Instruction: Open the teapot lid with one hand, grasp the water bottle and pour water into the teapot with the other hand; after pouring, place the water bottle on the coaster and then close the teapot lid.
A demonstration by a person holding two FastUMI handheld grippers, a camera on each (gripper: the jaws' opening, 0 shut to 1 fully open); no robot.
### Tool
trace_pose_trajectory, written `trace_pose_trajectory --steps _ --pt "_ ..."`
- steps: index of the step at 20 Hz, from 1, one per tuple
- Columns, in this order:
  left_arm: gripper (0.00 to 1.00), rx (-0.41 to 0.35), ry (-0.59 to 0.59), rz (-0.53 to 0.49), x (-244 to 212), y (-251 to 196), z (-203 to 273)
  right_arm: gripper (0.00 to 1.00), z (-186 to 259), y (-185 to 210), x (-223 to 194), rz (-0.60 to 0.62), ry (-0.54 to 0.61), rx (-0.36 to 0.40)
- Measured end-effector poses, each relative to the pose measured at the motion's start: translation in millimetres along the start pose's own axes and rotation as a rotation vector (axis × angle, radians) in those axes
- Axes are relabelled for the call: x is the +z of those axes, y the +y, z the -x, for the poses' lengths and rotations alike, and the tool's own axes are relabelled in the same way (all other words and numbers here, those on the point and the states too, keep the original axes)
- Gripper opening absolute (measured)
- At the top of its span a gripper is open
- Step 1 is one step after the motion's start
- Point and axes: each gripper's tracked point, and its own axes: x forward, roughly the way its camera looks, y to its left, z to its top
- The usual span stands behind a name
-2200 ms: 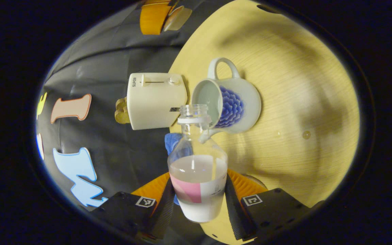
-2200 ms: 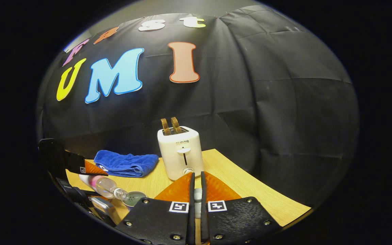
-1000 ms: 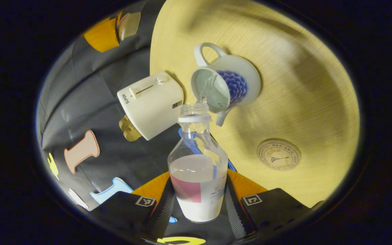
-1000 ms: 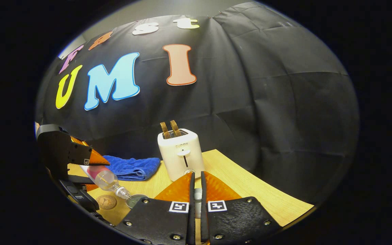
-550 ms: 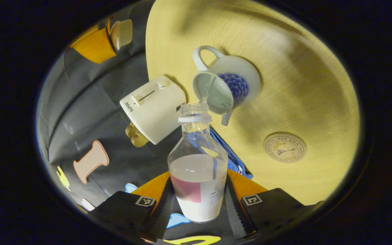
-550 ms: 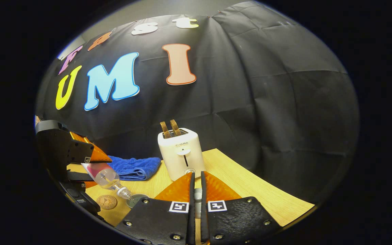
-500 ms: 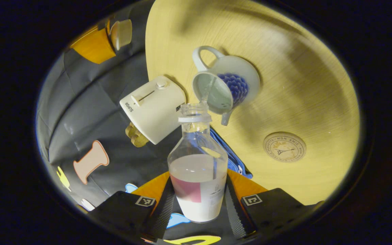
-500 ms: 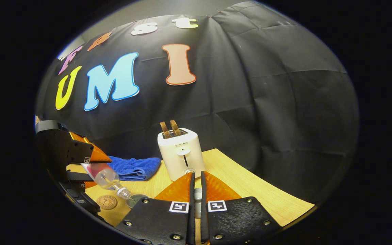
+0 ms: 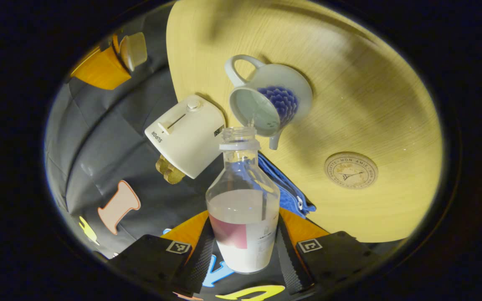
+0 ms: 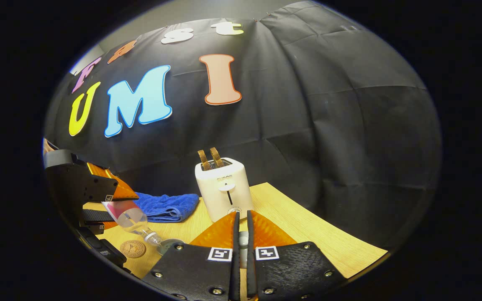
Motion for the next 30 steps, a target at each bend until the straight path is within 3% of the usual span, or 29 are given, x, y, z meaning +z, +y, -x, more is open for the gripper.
trace_pose_trajectory --steps 9,12,18,26,30 --pt "0.84 -0.018 0.014 -0.039 4.9 -1.7 0.9 0.06 0.2 -0.8 -0.1 -0.008 0.002 0.003" --pt "0.84 -0.015 0.004 -0.008 6.5 -3.0 0.7 0.06 -0.8 -1.2 0.2 -0.012 0.003 0.003" --pt "0.84 -0.025 -0.047 0.232 0.7 -35.9 7.8 0.06 0.8 -1.0 3.1 0.000 -0.004 -0.002" --pt "0.85 -0.080 -0.111 0.672 -6.3 -74.8 -6.1 0.06 -1.4 -0.1 -0.4 0.028 0.002 -0.013" --pt "0.84 -0.078 -0.133 0.798 -2.7 -88.2 -16.1 0.06 -0.4 3.0 -1.4 0.049 -0.001 -0.011"
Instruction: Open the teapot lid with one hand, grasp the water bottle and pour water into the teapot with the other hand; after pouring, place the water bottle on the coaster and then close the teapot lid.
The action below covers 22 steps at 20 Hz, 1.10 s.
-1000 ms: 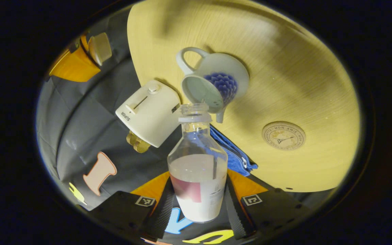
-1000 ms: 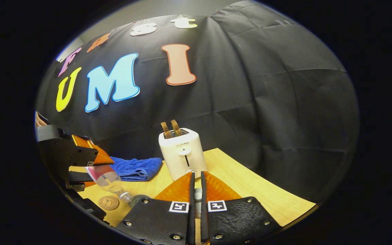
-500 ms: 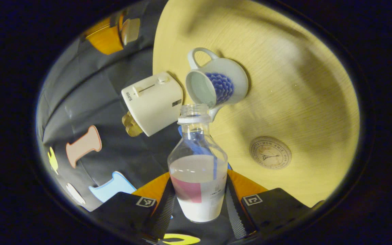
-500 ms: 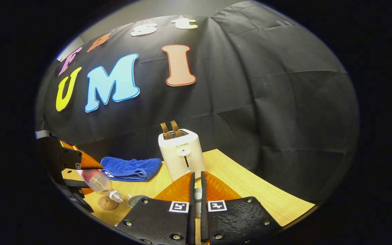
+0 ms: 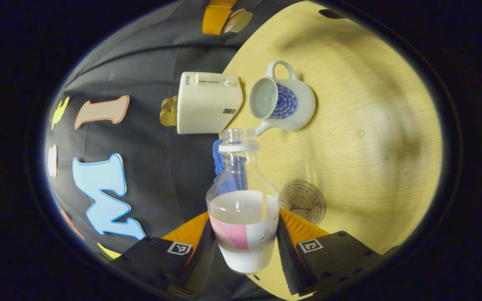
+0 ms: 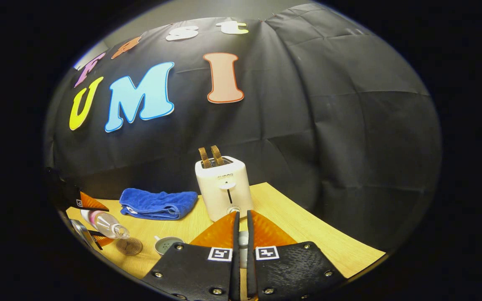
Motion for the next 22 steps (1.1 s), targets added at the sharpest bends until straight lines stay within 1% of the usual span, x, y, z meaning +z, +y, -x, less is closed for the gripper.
trace_pose_trajectory --steps 3,6,9,11,14,16,19,22 --pt "0.84 0.007 -0.024 0.119 -4.3 -3.8 -5.3 0.06 0.7 3.4 -0.9 0.005 0.005 0.012" --pt "0.84 0.012 -0.050 0.271 -7.2 -8.1 -12.3 0.06 -0.1 7.1 -1.2 0.011 0.011 0.020" --pt "0.84 0.015 -0.074 0.444 -11.2 -13.7 -13.2 0.06 0.8 9.4 -2.0 0.023 0.008 0.021" --pt "0.84 0.035 -0.083 0.548 -13.8 -15.0 -16.5 0.06 1.4 11.0 -1.7 0.022 0.011 0.030" --pt "0.84 0.080 -0.133 0.726 -8.2 -12.2 -18.0 0.06 2.3 14.8 -2.2 0.027 0.012 0.042" --pt "0.84 0.071 -0.160 0.861 -3.7 -18.5 -22.8 0.06 2.3 18.6 -2.3 0.034 0.012 0.051" --pt "0.84 0.096 -0.207 0.972 2.5 -15.7 -26.9 0.06 4.4 25.4 -3.6 0.043 0.014 0.072" --pt "0.84 0.103 -0.229 1.020 5.6 -8.1 -25.8 0.06 6.3 36.4 -5.2 0.044 0.023 0.111"
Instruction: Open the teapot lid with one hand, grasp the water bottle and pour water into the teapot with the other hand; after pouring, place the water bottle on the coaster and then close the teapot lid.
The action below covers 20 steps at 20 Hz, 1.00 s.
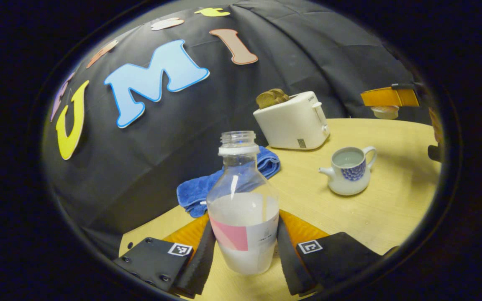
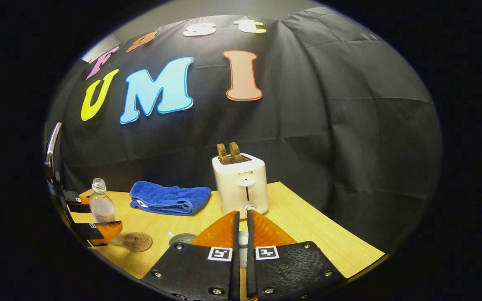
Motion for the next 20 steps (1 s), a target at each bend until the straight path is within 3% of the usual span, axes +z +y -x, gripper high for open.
trace_pose_trajectory --steps 10,20 --pt "0.83 0.000 -0.091 0.286 16.9 -4.9 -15.3 0.06 -1.5 9.2 1.5 -0.003 -0.004 0.039" --pt "0.83 0.034 -0.165 0.366 21.4 -1.1 -26.2 0.06 -3.4 8.2 2.1 -0.009 -0.006 0.042"
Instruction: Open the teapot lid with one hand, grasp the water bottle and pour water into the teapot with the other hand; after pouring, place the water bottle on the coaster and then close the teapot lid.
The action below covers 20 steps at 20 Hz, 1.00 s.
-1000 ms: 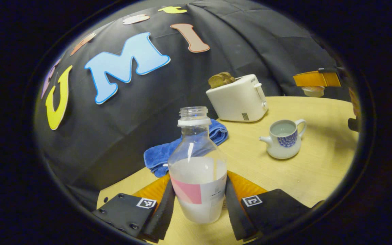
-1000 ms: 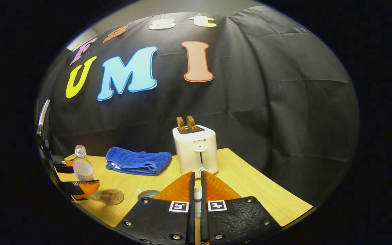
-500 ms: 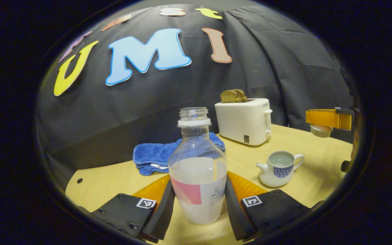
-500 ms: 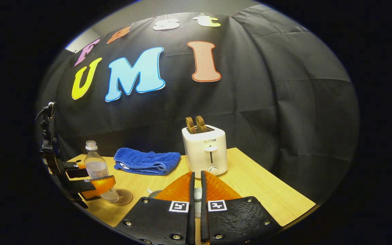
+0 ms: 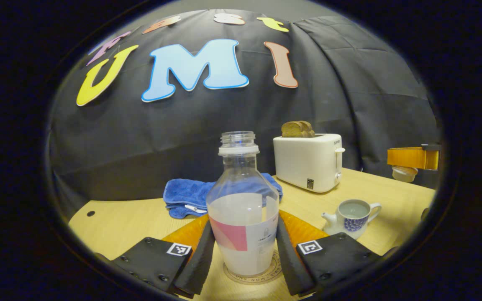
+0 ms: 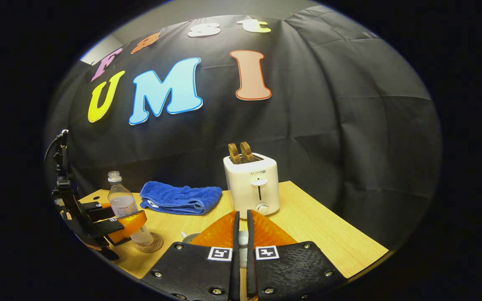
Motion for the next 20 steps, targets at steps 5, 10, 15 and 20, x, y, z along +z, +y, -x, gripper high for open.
trace_pose_trajectory --steps 5,10,15,20 --pt "0.88 0.009 0.016 -0.001 -5.9 0.8 -0.7 0.06 -1.1 1.6 -1.2 -0.005 0.001 0.006" --pt "0.99 0.019 0.024 0.008 -6.0 2.9 3.1 0.06 -3.5 1.5 -4.0 -0.003 0.007 0.009" --pt "1.00 0.033 0.014 0.012 0.9 6.3 10.8 0.06 -4.5 2.7 -4.5 -0.002 0.009 0.011" --pt "1.00 0.035 0.060 0.083 -8.8 5.6 31.1 0.06 -4.3 8.7 -4.5 0.000 0.003 0.029"
